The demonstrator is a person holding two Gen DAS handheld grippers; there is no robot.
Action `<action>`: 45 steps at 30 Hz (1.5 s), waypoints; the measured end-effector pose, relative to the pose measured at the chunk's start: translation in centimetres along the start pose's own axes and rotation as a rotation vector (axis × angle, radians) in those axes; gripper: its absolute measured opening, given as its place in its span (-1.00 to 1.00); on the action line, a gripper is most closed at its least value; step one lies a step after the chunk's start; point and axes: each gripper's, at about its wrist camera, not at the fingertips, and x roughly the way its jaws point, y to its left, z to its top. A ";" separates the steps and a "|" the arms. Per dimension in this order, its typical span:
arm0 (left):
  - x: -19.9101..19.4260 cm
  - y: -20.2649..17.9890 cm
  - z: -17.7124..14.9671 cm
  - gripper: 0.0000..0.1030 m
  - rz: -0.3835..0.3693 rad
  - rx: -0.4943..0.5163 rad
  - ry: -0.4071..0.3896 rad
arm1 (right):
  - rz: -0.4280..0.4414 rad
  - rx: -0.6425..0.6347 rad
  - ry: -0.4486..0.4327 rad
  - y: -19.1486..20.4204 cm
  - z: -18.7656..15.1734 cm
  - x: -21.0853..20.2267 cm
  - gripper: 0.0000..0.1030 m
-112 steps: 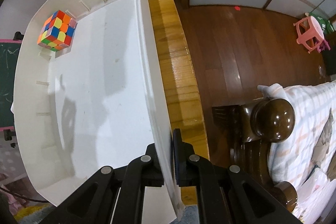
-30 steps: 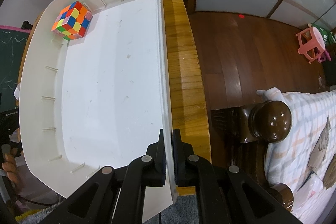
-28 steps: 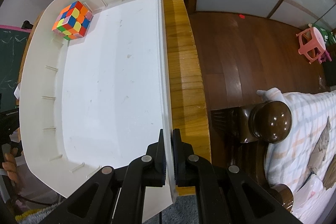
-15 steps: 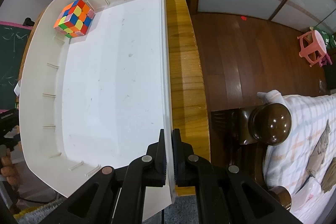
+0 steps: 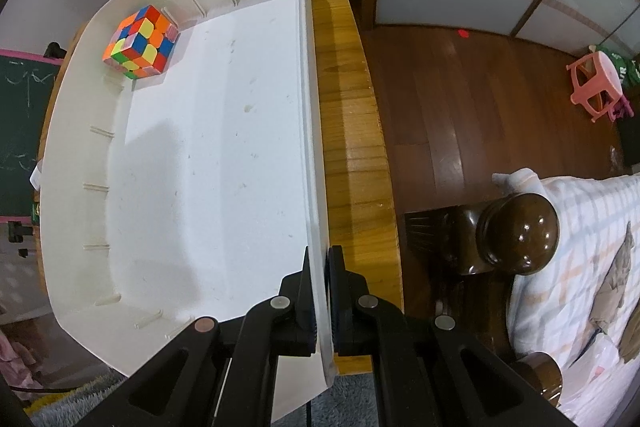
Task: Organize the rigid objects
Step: 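Lift the beige block with the left tool and carry it into the tray, then open the left tool to release the beige block beside the cube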
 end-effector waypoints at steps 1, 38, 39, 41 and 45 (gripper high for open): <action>-0.3 -1.0 0.4 0.29 -0.014 0.025 -0.006 | 0.000 0.001 -0.002 0.0 0.0 0.0 -0.92; 16.9 -22.0 5.0 0.30 0.007 0.354 0.190 | -0.037 -0.017 -0.032 0.9 -0.9 0.0 -0.92; 17.1 -22.1 5.1 0.30 0.009 0.350 0.192 | -0.036 -0.018 -0.032 0.9 -0.9 0.0 -0.92; 17.3 -22.0 5.2 0.30 0.006 0.335 0.180 | -0.035 -0.019 -0.032 0.8 -0.9 0.0 -0.92; 17.7 -22.0 5.3 0.32 -0.005 0.318 0.182 | -0.039 -0.026 -0.030 1.0 -0.9 0.1 -0.92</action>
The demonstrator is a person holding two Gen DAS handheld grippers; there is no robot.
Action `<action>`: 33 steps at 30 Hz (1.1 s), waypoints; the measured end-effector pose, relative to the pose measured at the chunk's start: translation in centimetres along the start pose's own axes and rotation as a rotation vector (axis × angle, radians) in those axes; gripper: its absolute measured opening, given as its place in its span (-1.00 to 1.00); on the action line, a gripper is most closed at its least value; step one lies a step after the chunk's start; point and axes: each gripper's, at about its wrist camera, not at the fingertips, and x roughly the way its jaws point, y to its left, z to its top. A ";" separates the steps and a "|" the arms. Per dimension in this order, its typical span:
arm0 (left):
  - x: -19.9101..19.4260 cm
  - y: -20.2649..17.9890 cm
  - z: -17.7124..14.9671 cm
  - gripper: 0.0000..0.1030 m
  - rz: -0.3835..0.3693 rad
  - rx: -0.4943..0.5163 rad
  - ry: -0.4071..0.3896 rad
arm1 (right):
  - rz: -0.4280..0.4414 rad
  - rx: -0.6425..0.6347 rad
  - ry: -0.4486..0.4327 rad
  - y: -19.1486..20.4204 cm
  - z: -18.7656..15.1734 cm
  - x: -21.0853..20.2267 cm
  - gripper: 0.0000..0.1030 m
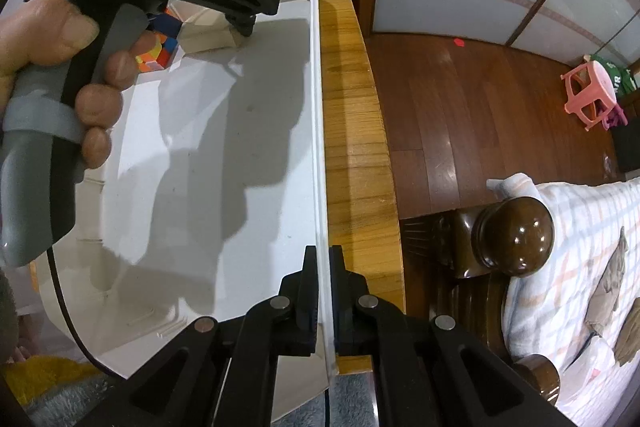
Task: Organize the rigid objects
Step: 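Open the left tool to release the beige block beside the cube, then raise the left tool away from the tray toward the table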
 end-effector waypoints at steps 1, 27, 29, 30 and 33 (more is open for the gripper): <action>0.1 -0.1 0.0 0.35 -0.008 -0.001 0.009 | -0.001 -0.001 0.005 0.0 0.0 0.1 -0.92; -9.3 6.3 -4.8 0.75 -0.081 0.015 -0.119 | 0.027 0.061 0.059 -0.4 0.4 0.5 -0.91; -10.3 7.2 -5.3 0.75 -0.080 0.015 -0.141 | 0.029 0.069 0.063 -0.3 0.4 0.5 -0.90; -10.9 7.5 -5.6 0.75 -0.078 0.017 -0.152 | 0.029 0.072 0.065 -0.4 0.4 0.5 -0.90; -12.9 8.6 -6.8 0.75 -0.061 0.021 -0.186 | 0.027 0.076 0.070 -0.3 0.5 0.5 -0.90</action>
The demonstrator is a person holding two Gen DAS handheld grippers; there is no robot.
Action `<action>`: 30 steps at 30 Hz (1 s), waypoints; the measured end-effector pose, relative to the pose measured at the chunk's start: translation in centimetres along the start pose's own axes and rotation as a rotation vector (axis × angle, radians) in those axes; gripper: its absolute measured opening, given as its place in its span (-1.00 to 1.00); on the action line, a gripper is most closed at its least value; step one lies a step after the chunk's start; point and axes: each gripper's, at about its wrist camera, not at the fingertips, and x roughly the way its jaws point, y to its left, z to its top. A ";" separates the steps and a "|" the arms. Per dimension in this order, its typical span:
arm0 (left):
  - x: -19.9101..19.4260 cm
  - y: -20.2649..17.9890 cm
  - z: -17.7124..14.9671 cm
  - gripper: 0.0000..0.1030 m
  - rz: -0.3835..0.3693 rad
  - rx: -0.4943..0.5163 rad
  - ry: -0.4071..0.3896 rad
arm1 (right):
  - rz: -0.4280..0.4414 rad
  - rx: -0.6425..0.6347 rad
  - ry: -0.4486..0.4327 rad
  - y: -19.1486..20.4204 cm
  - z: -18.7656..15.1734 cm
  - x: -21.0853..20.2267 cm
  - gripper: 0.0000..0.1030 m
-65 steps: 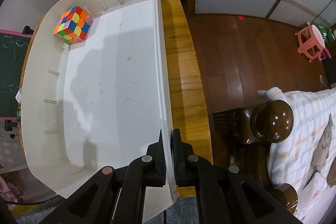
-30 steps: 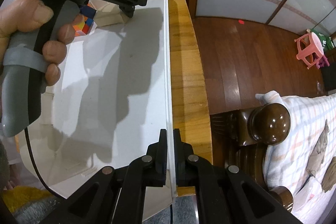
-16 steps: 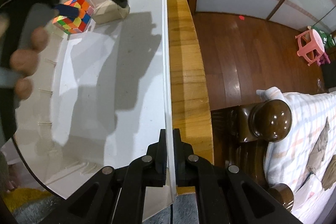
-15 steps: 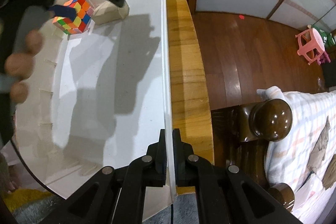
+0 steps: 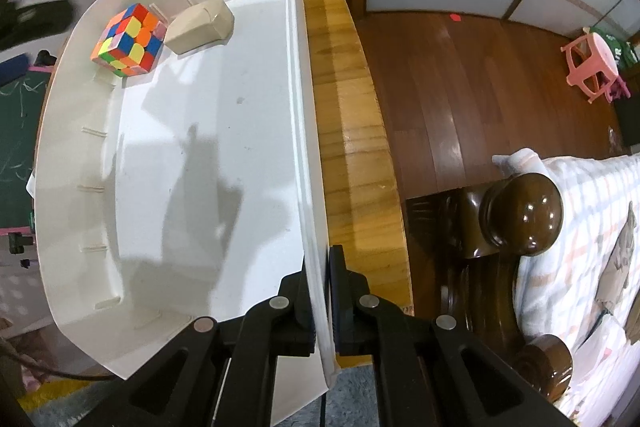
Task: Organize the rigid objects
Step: 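Raise the left tool away from the tray toward the table, then lower the left tool onto the green gold-capped cylinder and close it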
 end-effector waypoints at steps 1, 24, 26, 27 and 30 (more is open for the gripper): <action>-1.0 0.7 -0.4 0.75 0.006 0.000 -0.017 | -0.002 0.000 0.001 0.0 0.1 0.0 -0.90; -6.4 18.7 -8.7 0.76 0.161 -0.356 -0.054 | -0.054 -0.008 0.031 0.9 0.4 -0.1 -0.91; -5.7 20.5 -9.6 0.76 0.177 -0.393 -0.040 | -0.055 -0.004 0.032 0.8 0.4 0.0 -0.91; -5.3 21.2 -9.9 0.76 0.180 -0.406 -0.035 | -0.056 -0.002 0.032 0.8 0.4 0.0 -0.90; -4.0 23.5 -11.1 0.76 0.184 -0.448 -0.016 | -0.058 0.005 0.033 0.8 0.4 0.0 -0.90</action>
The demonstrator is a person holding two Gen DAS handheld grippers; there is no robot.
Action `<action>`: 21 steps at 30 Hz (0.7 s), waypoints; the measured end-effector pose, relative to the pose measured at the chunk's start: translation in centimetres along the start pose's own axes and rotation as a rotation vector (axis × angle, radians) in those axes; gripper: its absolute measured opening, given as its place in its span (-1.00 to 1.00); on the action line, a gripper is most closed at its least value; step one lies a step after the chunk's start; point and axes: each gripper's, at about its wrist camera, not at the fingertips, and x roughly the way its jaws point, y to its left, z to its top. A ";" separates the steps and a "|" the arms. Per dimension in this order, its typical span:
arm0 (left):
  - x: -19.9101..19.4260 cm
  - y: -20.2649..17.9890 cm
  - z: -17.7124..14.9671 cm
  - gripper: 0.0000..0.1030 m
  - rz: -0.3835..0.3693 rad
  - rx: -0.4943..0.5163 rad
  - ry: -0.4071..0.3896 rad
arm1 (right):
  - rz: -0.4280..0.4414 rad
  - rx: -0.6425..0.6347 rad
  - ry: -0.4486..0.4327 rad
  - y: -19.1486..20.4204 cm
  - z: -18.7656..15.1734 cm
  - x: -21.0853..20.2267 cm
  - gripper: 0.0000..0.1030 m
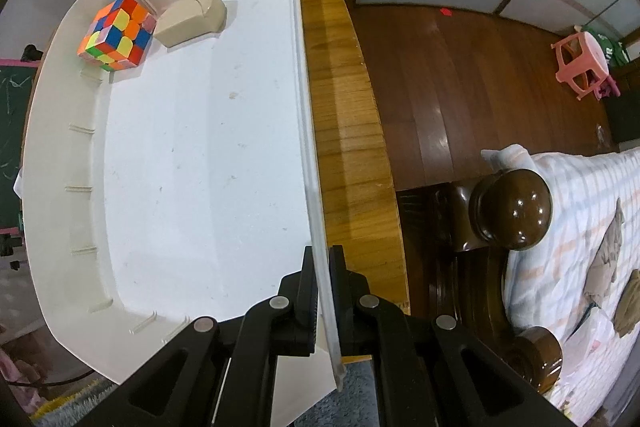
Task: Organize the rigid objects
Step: 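Lower the left tool onto the green gold-capped cylinder and close it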
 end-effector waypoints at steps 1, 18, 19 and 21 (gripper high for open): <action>0.8 0.9 -0.1 0.76 -0.002 -0.013 0.009 | -0.001 0.002 0.000 0.0 0.0 0.0 -0.90; 12.4 7.5 -3.1 0.75 -0.044 -0.093 0.227 | -0.042 0.031 0.003 0.2 -0.1 0.2 -0.85; 12.7 7.6 -3.2 0.75 -0.046 -0.088 0.230 | -0.042 0.033 0.003 0.2 -0.1 0.2 -0.85; 13.3 7.5 -3.4 0.75 -0.045 -0.072 0.237 | -0.045 0.040 0.004 0.1 -0.1 0.2 -0.84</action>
